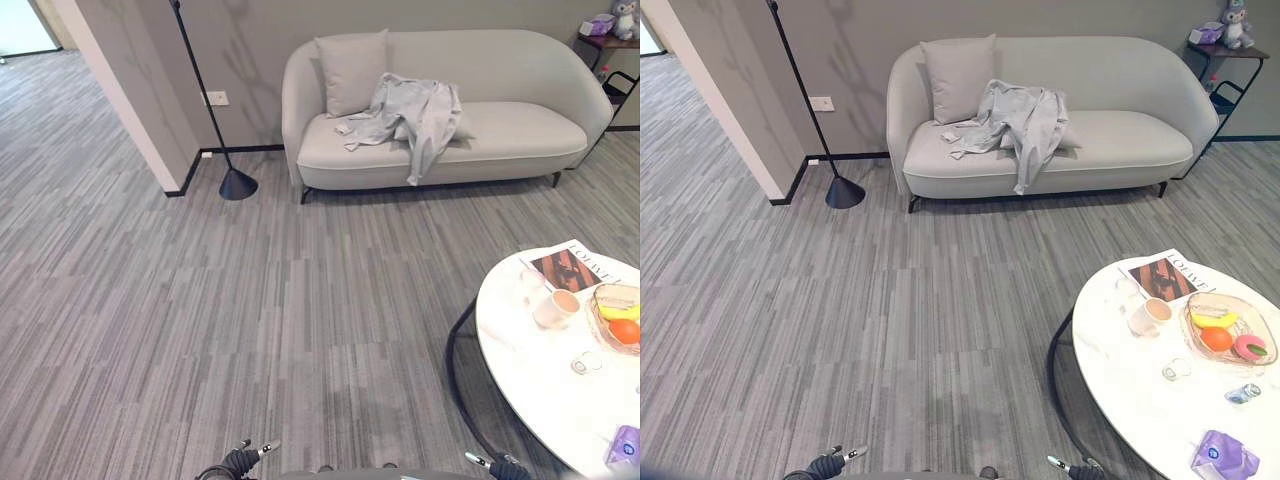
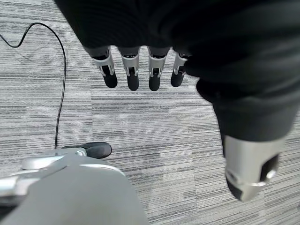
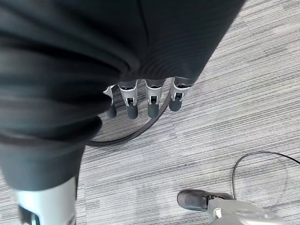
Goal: Hang the clothes on the sofa on the clothes rack.
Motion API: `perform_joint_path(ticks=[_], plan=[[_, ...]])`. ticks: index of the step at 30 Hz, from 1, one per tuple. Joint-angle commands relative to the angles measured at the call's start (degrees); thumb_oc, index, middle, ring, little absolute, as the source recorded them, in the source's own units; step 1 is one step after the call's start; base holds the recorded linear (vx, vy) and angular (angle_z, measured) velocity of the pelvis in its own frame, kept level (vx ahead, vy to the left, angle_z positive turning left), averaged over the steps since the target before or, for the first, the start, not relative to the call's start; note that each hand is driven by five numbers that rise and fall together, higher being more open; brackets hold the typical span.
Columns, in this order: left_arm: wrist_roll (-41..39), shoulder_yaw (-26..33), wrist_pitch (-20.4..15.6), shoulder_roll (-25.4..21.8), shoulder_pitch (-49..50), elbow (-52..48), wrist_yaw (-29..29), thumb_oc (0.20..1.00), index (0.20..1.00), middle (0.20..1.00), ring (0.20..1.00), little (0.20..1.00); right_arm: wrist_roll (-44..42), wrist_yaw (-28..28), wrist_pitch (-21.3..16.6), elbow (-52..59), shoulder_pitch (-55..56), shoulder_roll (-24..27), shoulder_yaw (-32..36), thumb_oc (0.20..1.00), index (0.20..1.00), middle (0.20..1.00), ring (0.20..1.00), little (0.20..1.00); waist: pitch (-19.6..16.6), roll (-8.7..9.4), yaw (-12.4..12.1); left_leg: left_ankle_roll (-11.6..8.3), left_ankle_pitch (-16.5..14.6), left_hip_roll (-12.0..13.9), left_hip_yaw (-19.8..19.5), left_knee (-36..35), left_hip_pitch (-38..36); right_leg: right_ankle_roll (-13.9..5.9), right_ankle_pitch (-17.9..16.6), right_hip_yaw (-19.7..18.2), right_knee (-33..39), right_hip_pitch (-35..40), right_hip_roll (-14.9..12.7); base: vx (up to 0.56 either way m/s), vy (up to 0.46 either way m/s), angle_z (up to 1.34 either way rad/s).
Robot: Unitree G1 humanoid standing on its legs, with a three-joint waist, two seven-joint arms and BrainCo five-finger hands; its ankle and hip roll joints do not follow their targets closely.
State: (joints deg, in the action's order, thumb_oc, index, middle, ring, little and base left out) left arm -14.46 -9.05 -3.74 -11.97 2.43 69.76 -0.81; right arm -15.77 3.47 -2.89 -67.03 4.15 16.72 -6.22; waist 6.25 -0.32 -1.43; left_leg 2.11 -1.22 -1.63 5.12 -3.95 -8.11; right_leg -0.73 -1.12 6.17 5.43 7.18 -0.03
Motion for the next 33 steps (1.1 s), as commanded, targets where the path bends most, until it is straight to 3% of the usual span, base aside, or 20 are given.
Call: perform_joint_path(ticks=[1,11,16,18,20,25,28,33], plan=[[3.69,-0.60,-1.55,-1.31,-2.84,2.96,0.28,1.000,1.000,1.000,1.000,1.000,0.28,-0.02,-0.55,-0.98,-2.30,0.90,-2.00,1.000,1.000,1.000,1.000,1.000,-1.36,1.14,0.33,-3.63,0.23,0.88,-4.38,-1.05,0.99,-6.84,-0.33,-1.69,-0.48,0.55,-4.31,0.00,0.000,0.00],[2.63,-0.03,-1.53,-1.25,-3.08,2.62,1.38,1.000,1.000,1.000,1.000,1.000,0.76,0.57,-0.32,-1.83,-2.40,0.97,-2.13,1.000,1.000,1.000,1.000,1.000,-1.21,0.96,0.09,-3.67,0.21,0.94,-4.73,-1.05,1.04,-7.08,-0.23,-0.99,-0.43,0.52,-4.59,0.00,0.000,0.00],[0.04,0.64,-1.92,-1.67,-3.00,1.18,1.92,1.000,1.000,1.000,1.000,1.000,2.74,1.63,0.73,-4.04,-3.42,1.42,-1.68,1.000,1.000,1.000,1.000,1.000,-1.37,0.14,-1.29,-3.55,0.81,0.37,-6.26,-1.05,1.96,-7.51,-0.18,0.80,-0.51,0.33,-5.12,-0.01,0.027,0.13],[-1.55,0.64,-1.99,-1.32,-3.03,0.42,1.67,1.000,1.000,1.000,1.000,1.000,1.68,1.96,0.95,-5.15,-3.09,1.28,-0.62,1.000,1.000,1.000,1.000,1.000,-1.48,-0.16,-2.68,-3.51,1.33,-0.22,-8.32,-1.05,2.72,-7.61,-0.02,2.52,-0.80,0.27,-5.52,-0.02,0.039,0.46],[-1.63,0.56,-1.43,-0.83,-3.46,1.25,0.97,1.000,1.000,1.000,1.000,1.000,-0.91,2.45,1.46,-8.00,-1.51,1.49,1.35,1.000,1.000,1.000,1.000,1.000,-2.01,0.61,-7.82,-3.88,2.38,-1.70,-13.87,-1.05,3.89,-7.56,0.29,7.21,-0.75,1.18,-6.04,0.01,-0.017,0.97],[-1.01,0.34,-1.28,-1.57,-3.88,1.62,0.68,1.000,1.000,1.000,1.000,1.000,-3.49,3.07,1.50,-10.67,0.03,1.55,3.00,1.000,1.000,1.000,1.000,1.000,-2.71,2.43,-13.51,-5.23,4.19,-3.36,-20.08,-1.05,5.63,-7.37,1.04,13.61,-0.43,2.81,-6.43,0.01,-0.030,1.11],[-0.17,-0.97,-1.12,-1.25,-4.69,1.57,-0.10,1.000,1.000,1.000,1.000,1.000,-4.86,3.40,1.45,-11.90,1.33,2.06,4.67,1.000,1.000,1.000,1.000,1.000,-2.74,2.88,-14.11,-5.62,4.92,-4.18,-22.82,-1.05,6.35,-7.23,1.51,16.00,-0.43,3.41,-6.32,-0.02,-0.009,0.94],[1.05,-2.83,-1.25,-0.33,-5.29,1.57,-0.86,1.000,1.000,1.000,1.000,1.000,-7.25,2.95,0.97,-12.88,2.79,1.92,5.83,1.000,1.000,1.000,1.000,1.000,-2.30,3.86,-14.38,-5.92,5.56,-4.42,-24.08,-1.03,6.87,-6.88,1.77,16.59,-0.43,3.37,-5.76,-0.02,-0.018,0.14]])
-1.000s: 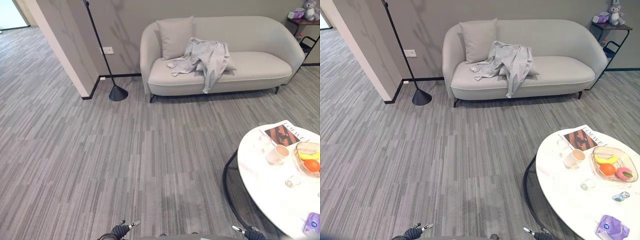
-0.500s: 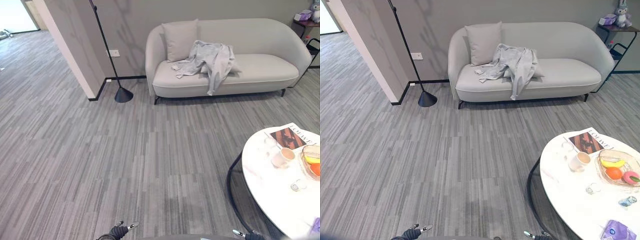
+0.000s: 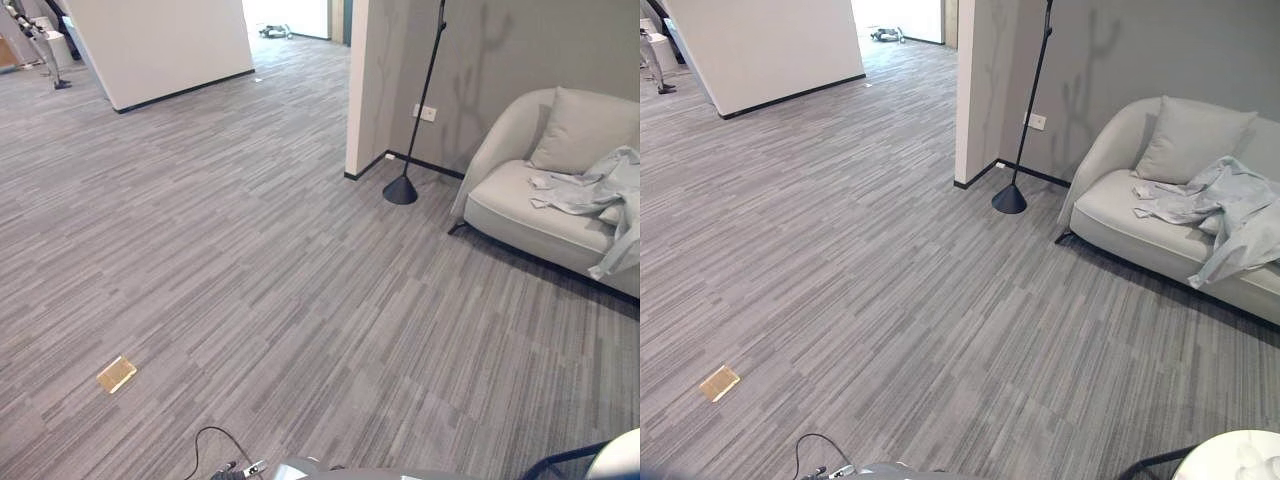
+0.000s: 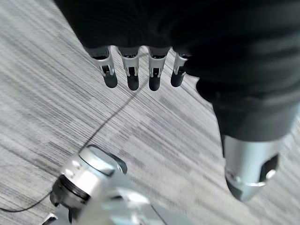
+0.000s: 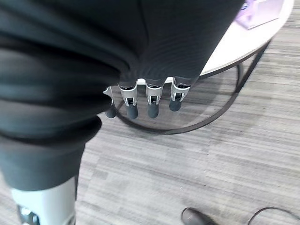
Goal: Hang the clothes on the sofa on the clothes rack.
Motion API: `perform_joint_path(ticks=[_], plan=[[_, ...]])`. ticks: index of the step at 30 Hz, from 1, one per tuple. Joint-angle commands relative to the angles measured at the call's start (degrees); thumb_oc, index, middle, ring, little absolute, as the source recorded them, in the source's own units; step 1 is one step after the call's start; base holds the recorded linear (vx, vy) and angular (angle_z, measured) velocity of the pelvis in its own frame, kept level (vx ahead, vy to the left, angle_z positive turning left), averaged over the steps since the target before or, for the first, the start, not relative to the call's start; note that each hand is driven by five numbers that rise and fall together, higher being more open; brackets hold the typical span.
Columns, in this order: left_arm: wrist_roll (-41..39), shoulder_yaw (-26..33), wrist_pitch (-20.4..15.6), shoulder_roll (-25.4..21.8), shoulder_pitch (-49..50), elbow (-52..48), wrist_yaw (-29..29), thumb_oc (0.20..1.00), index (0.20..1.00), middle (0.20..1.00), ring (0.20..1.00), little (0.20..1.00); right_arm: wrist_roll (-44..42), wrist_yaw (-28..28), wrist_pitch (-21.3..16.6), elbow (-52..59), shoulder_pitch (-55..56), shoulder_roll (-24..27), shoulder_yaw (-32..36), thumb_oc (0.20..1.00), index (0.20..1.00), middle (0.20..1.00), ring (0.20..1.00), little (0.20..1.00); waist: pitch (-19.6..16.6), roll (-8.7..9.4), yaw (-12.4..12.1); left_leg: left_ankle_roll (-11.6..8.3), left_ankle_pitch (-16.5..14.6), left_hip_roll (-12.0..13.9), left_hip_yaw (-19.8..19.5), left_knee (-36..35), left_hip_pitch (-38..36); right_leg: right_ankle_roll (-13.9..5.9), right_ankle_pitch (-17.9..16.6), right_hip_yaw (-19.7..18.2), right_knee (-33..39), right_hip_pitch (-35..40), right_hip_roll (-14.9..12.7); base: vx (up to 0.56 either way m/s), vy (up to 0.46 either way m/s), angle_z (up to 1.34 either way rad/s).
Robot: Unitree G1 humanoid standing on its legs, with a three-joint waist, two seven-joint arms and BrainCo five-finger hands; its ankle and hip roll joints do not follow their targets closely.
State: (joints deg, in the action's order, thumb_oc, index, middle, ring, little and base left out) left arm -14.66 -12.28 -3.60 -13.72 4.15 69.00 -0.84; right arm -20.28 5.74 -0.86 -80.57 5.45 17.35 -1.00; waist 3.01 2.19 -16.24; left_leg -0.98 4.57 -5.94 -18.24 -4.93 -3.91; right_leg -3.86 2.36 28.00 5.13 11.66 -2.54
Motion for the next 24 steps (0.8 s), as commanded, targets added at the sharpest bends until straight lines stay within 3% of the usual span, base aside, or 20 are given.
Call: perform_joint_path(ticks=[1,12,19,24], plan=[[1.20,0.26,-1.43,1.50,-7.00,2.36,-0.81,1.000,1.000,1.000,1.000,1.000,-2.96,0.47,-1.17,0.58,1.57,1.29,0.52,1.000,1.000,1.000,1.000,1.000,1.00,1.45,0.35,-2.85,-0.17,-0.18,-0.88,-0.06,2.73,-3.68,-1.71,-5.22,-0.13,-1.11,-3.21,0.00,0.000,0.00],[-1.26,0.60,-1.75,1.33,-6.30,0.82,-0.19,1.000,1.000,1.000,1.000,1.000,-3.64,-0.08,-2.19,3.00,-0.08,-0.07,-2.38,1.000,1.000,1.000,1.000,1.000,0.60,0.98,0.35,-2.98,-0.23,-0.65,-1.93,-0.07,2.44,-3.72,-2.16,-4.17,-0.13,-1.03,-3.21,0.02,-0.006,0.10],[-0.24,0.88,-1.66,1.65,-6.44,1.77,-0.04,1.000,1.000,1.000,1.000,1.000,-0.33,-0.61,-2.19,5.39,-1.13,-0.05,-4.84,1.000,1.000,1.000,1.000,1.000,0.04,0.72,2.12,-2.61,-1.64,0.65,1.66,-0.07,1.59,-4.09,-2.40,-5.38,-0.13,-1.17,-3.48,0.01,0.004,-0.17],[-0.56,0.81,-2.05,1.34,-6.48,0.45,0.15,1.000,1.000,1.000,1.000,1.000,-0.32,-0.35,-2.13,5.00,-0.84,0.13,-4.56,1.000,1.000,1.000,1.000,1.000,-0.12,0.87,1.80,-2.70,-1.74,0.55,1.22,-0.07,1.62,-4.06,-2.29,-4.87,-0.13,-0.98,-3.63,0.01,0.005,-0.10]])
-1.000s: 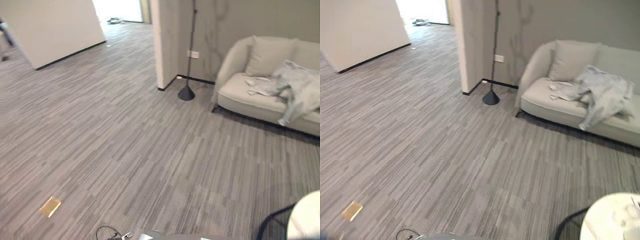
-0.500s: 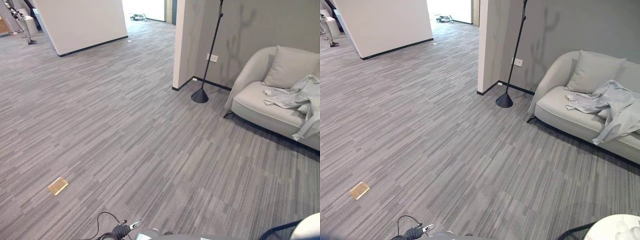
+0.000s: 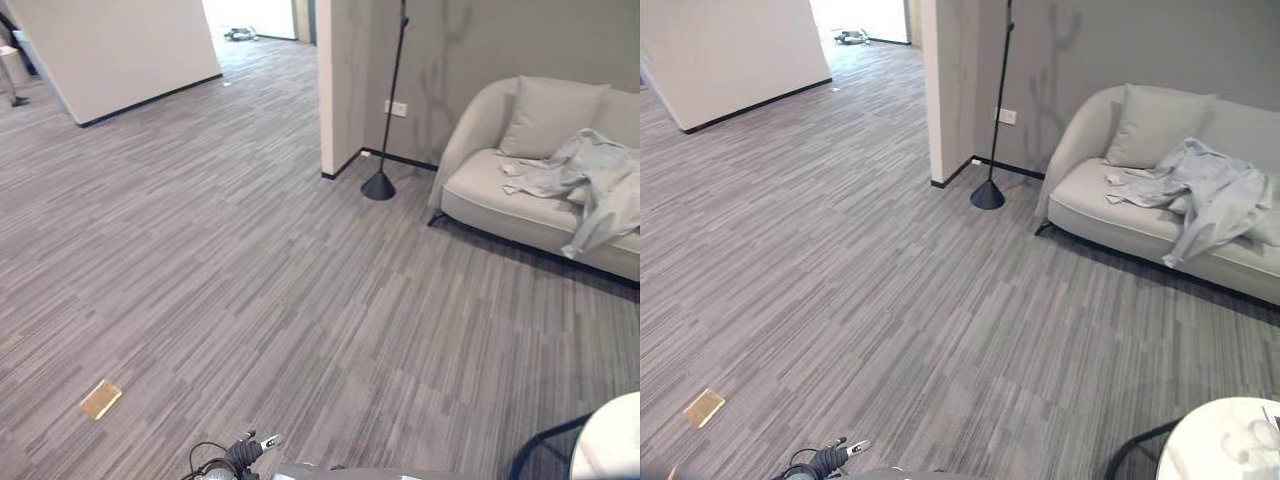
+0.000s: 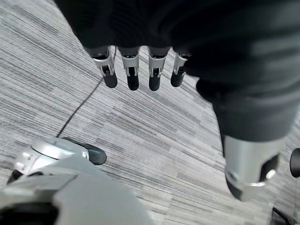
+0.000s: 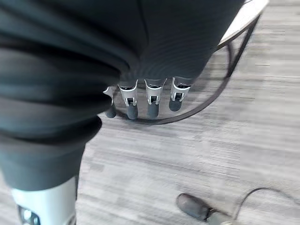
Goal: Hang the clothes on the sofa on the clothes rack.
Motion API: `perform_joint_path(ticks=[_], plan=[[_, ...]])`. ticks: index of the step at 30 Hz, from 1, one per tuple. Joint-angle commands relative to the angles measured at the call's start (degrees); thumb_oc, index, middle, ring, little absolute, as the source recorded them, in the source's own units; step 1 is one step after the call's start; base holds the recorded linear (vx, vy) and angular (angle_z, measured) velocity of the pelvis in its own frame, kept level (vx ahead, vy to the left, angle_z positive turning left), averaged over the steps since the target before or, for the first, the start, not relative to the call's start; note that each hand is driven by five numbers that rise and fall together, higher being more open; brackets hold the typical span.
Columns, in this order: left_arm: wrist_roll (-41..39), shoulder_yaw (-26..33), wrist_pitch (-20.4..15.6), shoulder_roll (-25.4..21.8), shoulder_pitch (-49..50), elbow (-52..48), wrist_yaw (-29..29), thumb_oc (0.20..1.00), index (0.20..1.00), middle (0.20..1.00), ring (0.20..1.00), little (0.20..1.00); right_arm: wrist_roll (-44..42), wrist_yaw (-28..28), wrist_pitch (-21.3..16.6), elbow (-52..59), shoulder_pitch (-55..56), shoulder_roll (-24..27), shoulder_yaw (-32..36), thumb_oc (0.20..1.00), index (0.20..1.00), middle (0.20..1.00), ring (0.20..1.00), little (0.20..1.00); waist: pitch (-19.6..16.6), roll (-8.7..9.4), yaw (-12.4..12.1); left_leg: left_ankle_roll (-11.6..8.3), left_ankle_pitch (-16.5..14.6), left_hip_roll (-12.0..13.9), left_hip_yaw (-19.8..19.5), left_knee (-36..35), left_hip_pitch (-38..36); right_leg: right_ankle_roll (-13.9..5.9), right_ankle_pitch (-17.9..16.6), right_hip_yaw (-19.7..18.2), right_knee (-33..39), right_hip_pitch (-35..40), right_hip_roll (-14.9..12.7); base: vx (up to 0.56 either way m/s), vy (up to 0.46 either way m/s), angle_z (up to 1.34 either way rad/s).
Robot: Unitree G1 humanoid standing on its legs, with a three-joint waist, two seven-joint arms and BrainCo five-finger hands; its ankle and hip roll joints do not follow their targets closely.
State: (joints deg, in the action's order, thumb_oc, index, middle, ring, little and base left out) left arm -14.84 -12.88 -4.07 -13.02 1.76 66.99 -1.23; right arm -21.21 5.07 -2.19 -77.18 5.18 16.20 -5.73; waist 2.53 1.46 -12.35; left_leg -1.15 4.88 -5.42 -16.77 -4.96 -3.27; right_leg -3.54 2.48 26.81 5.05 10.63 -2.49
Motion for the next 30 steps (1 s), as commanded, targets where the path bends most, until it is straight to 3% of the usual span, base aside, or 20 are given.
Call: perform_joint_path(ticks=[1,13,17,23,30], plan=[[-0.54,1.73,-1.45,0.70,-4.01,2.81,0.69,1.000,1.000,1.000,1.000,1.000,0.49,0.37,-0.84,1.68,-0.41,1.16,0.28,1.000,1.000,1.000,1.000,1.000,0.33,1.66,-2.30,-2.59,-2.01,-0.07,-0.62,-0.04,1.11,-4.39,-2.41,-3.38,-0.05,0.04,-3.66,0.00,0.000,0.00],[-1.15,3.80,-1.25,0.99,-3.79,5.03,1.42,1.000,1.000,1.000,1.000,1.000,1.38,0.48,-1.35,3.09,-1.60,0.96,-0.88,1.000,1.000,1.000,1.000,1.000,0.58,1.65,-2.15,-2.68,-2.15,0.13,-0.32,-0.04,1.30,-4.61,-2.40,-3.08,-0.05,-0.12,-3.83,0.01,0.002,0.03],[-1.28,4.72,-1.48,0.17,-3.63,3.61,2.07,1.000,1.000,1.000,1.000,1.000,2.62,0.25,-1.53,5.12,-3.70,0.78,-2.90,1.000,1.000,1.000,1.000,1.000,1.13,1.66,-1.83,-2.59,-2.53,0.89,1.65,-0.04,1.40,-4.65,-2.66,-4.11,-0.05,-0.61,-4.02,-0.01,-0.021,-0.07],[-0.41,6.77,-1.38,-1.14,-3.21,5.60,3.70,1.000,1.000,1.000,1.000,1.000,2.40,0.55,-1.52,6.98,-4.61,1.44,-1.74,1.000,1.000,1.000,1.000,1.000,1.63,0.57,3.23,-1.98,-3.99,2.88,8.71,-0.04,0.58,-4.45,-2.97,-9.56,-0.05,-2.19,-4.02,0.00,0.004,-0.63],[1.52,5.67,-1.44,-0.78,-3.31,5.84,4.35,1.000,1.000,1.000,1.000,1.000,2.80,1.01,-1.29,6.58,-3.67,2.07,-0.21,1.000,1.000,1.000,1.000,1.000,2.16,-0.72,6.87,-1.05,-5.23,3.74,12.96,-0.04,-0.85,-4.77,-3.36,-13.78,-0.05,-3.35,-3.96,0.00,0.023,-0.46]])
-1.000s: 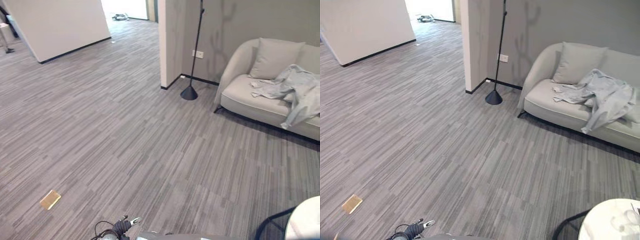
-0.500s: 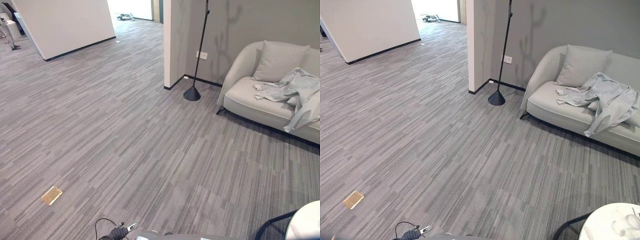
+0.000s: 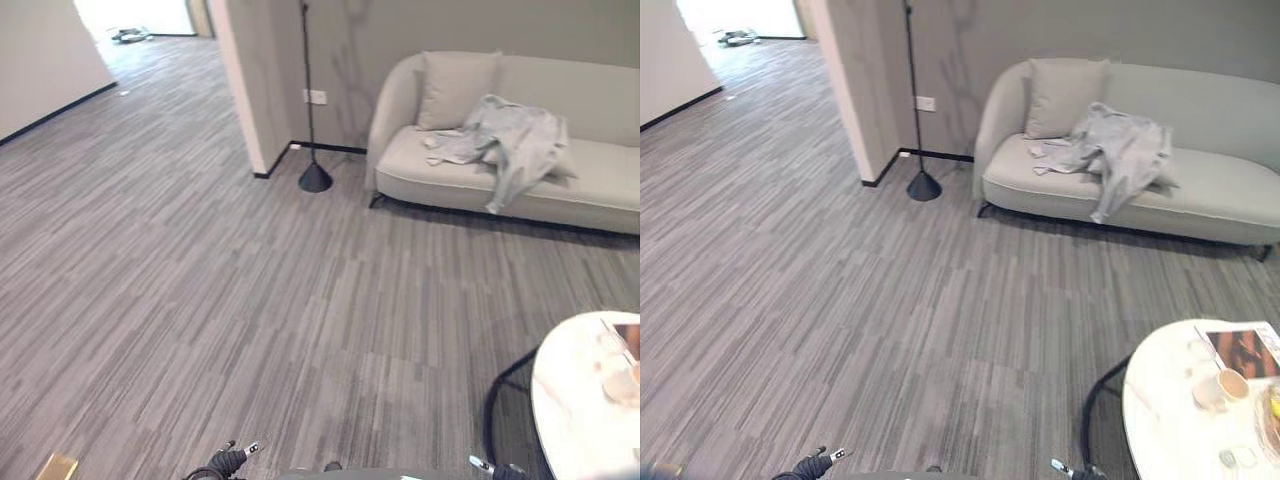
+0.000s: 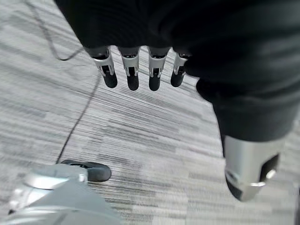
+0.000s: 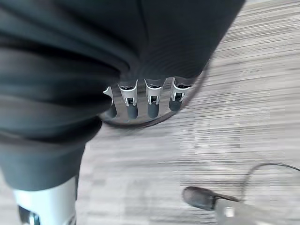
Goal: Hang the clothes on the sofa on the clothes rack.
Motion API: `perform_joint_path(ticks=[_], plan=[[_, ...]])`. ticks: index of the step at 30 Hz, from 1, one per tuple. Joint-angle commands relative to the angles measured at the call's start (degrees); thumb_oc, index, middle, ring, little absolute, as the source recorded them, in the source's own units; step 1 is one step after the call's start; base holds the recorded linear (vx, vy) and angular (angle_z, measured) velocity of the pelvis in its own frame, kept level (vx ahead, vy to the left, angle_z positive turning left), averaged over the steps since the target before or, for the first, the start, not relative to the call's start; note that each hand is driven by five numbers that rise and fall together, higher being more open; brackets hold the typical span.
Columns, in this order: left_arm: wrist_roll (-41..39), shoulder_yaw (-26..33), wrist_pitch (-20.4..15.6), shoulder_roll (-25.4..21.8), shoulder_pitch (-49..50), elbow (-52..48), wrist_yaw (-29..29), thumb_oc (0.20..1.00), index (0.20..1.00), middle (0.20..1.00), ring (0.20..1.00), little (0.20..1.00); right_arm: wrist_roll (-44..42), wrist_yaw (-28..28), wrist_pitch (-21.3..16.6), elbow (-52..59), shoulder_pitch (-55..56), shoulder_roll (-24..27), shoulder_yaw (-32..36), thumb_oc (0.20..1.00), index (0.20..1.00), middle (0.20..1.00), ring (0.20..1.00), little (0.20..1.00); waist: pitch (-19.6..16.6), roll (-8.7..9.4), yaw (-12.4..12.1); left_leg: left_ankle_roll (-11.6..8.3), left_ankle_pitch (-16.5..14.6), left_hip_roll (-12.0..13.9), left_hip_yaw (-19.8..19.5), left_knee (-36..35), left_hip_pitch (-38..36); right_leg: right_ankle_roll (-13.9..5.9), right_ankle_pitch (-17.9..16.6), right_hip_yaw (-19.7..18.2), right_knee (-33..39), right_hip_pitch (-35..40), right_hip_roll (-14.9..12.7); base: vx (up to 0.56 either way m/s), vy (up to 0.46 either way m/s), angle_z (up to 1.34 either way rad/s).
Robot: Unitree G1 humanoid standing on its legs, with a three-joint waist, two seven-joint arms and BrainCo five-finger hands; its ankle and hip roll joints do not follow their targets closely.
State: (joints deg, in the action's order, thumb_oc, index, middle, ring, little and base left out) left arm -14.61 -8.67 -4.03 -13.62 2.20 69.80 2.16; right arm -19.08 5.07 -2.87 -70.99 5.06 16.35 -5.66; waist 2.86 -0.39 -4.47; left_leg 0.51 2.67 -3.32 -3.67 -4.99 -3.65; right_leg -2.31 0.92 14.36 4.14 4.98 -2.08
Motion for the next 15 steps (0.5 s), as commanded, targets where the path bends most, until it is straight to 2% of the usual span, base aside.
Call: perform_joint_path(ticks=[1,6,15], plan=[[0.97,1.51,-1.53,-0.17,-3.61,2.82,0.81,1.000,1.000,1.000,1.000,1.000,0.64,0.93,-0.55,0.22,-3.04,1.96,-0.13,1.000,1.000,1.000,1.000,1.000,1.81,1.04,-0.71,-2.55,-3.13,1.62,0.20,-0.01,-0.60,-6.00,-1.90,-1.89,0.86,2.12,-4.41,0.01,0.033,-0.54],[1.46,1.84,-1.29,0.18,-2.88,3.90,0.79,1.000,1.000,1.000,1.000,1.000,1.14,0.85,-0.35,-0.59,-1.97,1.94,0.41,1.000,1.000,1.000,1.000,1.000,1.83,0.92,0.18,-2.32,-4.10,1.58,1.72,-0.01,-1.83,-6.13,-1.77,-3.75,0.86,2.39,-4.40,0.04,0.024,-0.34],[0.58,2.09,-1.26,0.42,-2.54,4.53,0.44,1.000,1.000,1.000,1.000,1.000,0.47,0.59,-0.42,-1.54,-2.38,2.15,0.91,1.000,1.000,1.000,1.000,1.000,1.31,0.98,0.53,-2.45,-4.52,1.66,1.96,-0.01,-2.60,-6.15,-1.59,-3.70,0.86,3.21,-4.49,0.02,0.007,-0.06]])
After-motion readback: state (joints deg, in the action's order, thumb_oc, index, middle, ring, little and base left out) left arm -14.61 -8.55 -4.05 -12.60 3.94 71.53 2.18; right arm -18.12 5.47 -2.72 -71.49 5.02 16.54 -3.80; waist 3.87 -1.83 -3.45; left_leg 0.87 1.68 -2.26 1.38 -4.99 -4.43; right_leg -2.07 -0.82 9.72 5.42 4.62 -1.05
